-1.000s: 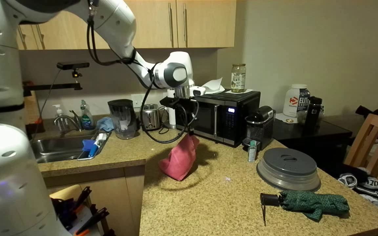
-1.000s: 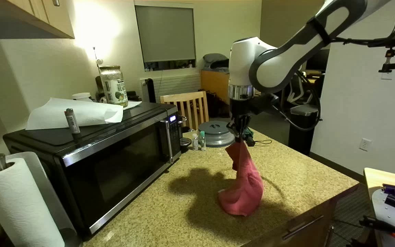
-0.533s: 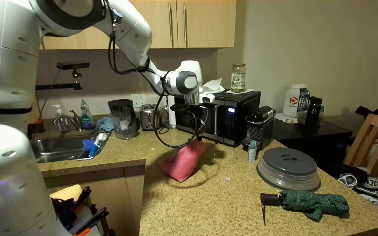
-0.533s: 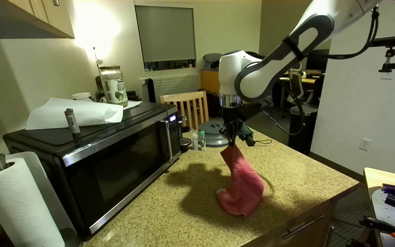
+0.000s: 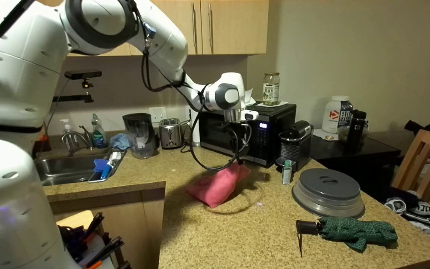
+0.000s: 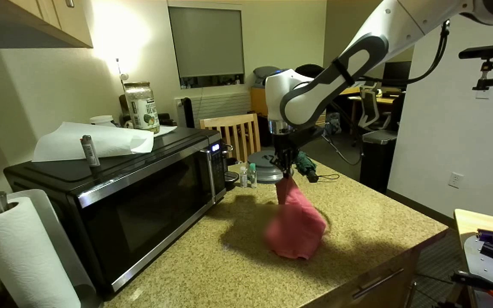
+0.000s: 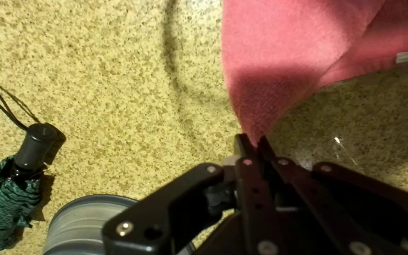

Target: Spread the cloth on the table

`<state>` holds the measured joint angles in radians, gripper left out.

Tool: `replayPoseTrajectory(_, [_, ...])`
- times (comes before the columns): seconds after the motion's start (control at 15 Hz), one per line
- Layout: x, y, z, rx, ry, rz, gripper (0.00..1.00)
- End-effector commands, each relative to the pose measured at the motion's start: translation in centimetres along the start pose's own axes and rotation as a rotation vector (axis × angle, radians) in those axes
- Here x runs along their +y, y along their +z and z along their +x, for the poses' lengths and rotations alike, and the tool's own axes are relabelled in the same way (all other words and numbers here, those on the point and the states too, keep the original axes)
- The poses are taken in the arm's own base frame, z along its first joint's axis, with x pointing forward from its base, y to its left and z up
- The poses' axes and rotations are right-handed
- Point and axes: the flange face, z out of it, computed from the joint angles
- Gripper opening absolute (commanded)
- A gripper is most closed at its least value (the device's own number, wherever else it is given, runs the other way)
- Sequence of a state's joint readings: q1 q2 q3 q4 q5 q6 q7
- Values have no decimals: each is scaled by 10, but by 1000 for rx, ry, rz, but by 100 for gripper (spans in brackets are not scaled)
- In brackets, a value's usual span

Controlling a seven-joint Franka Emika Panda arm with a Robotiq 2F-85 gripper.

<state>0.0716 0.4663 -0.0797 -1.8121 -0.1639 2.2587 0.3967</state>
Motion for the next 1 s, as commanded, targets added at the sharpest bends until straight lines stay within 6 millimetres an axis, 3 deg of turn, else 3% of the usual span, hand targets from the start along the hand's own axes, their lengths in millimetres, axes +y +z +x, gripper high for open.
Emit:
replayPoseTrajectory(0.0, [-1,19,20,-28,28,-62,5])
replayPoseTrajectory(0.53, [-18,72,44,-109,54,-122,5])
replayPoseTrajectory(0.6, [-21,75,46,-117,51,-123,31])
replayPoseTrajectory(0.73, [-18,76,43,-111,25,-106,36])
replayPoseTrajectory(0.8, [-20,79,44,-111,23,-107,19])
replayPoseTrajectory(0.93, [-20,80,44,-111,23,-108,31])
